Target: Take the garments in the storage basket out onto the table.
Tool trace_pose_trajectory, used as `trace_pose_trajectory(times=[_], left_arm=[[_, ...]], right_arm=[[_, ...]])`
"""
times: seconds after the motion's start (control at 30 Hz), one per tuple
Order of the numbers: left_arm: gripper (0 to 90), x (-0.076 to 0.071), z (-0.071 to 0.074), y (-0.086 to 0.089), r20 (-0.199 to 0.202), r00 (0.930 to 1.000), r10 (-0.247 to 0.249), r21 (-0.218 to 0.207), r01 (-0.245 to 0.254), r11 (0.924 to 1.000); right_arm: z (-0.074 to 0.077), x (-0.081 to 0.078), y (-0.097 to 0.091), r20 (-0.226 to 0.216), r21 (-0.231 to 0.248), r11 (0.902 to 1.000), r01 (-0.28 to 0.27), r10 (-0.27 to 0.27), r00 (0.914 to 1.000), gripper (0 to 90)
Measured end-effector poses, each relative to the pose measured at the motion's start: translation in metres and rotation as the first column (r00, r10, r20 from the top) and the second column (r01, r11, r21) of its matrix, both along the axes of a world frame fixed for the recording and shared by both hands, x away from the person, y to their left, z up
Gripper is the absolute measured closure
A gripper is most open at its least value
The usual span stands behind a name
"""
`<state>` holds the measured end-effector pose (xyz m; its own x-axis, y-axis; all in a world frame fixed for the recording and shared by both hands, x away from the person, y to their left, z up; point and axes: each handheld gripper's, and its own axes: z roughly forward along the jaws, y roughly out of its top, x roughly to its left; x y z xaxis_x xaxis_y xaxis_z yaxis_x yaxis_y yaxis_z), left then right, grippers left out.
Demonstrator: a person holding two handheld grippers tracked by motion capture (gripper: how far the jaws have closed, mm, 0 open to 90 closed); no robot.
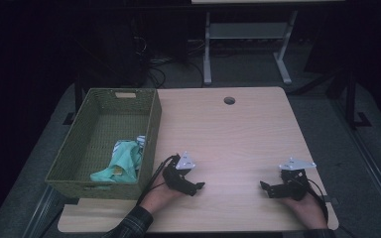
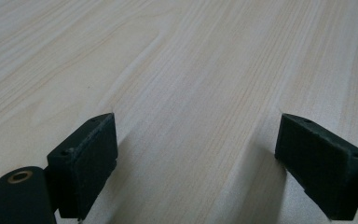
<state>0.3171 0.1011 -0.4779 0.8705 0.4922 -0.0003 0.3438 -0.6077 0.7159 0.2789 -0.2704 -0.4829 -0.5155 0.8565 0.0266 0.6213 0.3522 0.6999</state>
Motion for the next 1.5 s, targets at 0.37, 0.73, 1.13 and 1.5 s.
trace_pose_trajectory(times=[0.37, 0.73, 1.13, 1.5], left_arm=[[12.1, 0.001, 0.002, -0.001, -0.009, 0.9999, -0.014, 0.015, 0.014, 0.9998], [12.5, 0.003, 0.003, 0.001, -0.017, 0.9992, -0.036, 0.032, 0.036, 0.9988], [12.9, 0.005, 0.007, 0.001, -0.028, 0.9987, -0.042, 0.04, 0.043, 0.9983], [13.1, 0.006, 0.014, 0.003, -0.031, 0.9989, -0.034, 0.022, 0.035, 0.9991]], right_arm=[[0.0, 0.0, 0.0, 0.0, 0.0, 1.0, 0.0, 0.0, 1.0, 1.0], [0.0, 0.0, 0.0, 0.0, 0.0, 1.0, 0.0, 0.0, 1.0, 1.0], [0.0, 0.0, 0.0, -0.001, 0.0, 1.0, 0.0, 0.0, 1.0, 1.0], [0.0, 0.0, 0.0, 0.0, 0.002, 1.0, 0.002, -0.002, 1.0, 1.0]])
